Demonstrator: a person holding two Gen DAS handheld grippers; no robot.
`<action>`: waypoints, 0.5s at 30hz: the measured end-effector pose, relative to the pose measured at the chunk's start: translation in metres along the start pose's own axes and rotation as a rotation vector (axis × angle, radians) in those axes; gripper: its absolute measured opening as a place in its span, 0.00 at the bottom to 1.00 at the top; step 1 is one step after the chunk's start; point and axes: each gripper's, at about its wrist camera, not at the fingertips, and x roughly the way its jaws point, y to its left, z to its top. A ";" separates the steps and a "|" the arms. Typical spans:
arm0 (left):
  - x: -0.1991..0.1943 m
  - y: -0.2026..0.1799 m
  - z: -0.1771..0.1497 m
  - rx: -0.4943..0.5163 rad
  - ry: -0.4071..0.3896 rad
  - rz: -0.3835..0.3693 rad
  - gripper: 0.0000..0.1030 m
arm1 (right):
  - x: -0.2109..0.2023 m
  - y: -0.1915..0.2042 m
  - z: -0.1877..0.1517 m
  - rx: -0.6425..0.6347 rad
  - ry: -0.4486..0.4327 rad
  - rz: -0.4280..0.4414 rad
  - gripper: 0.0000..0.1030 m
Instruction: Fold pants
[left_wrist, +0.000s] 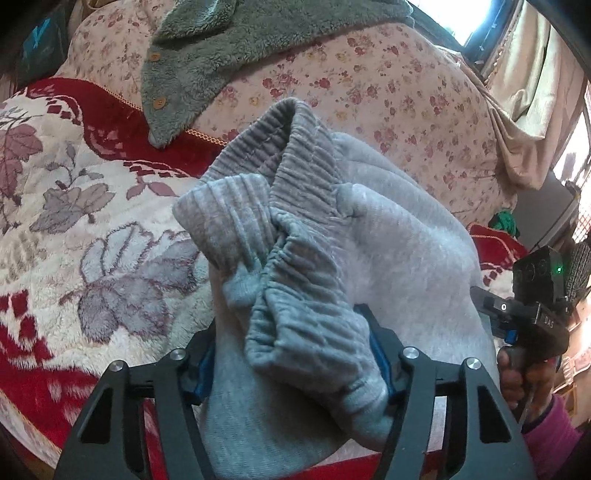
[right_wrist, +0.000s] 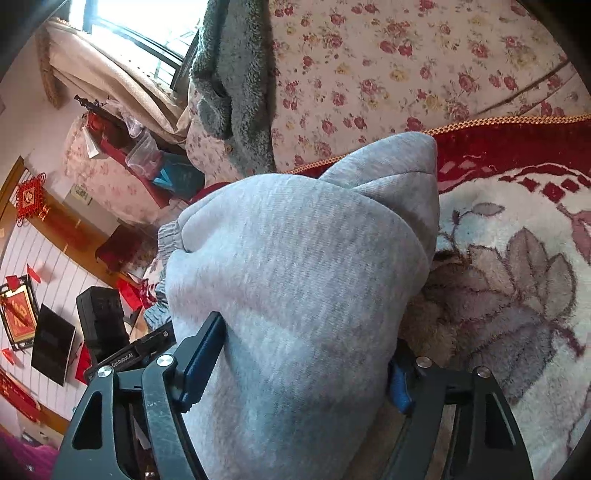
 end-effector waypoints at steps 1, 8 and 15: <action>-0.002 -0.004 -0.001 -0.001 -0.003 -0.002 0.63 | -0.005 0.000 0.000 0.006 -0.004 0.000 0.78; -0.009 -0.037 -0.001 0.017 -0.019 -0.028 0.63 | -0.038 0.001 -0.002 0.003 -0.037 -0.022 0.78; -0.005 -0.085 0.002 0.040 -0.025 -0.067 0.63 | -0.087 -0.009 -0.004 0.011 -0.089 -0.072 0.78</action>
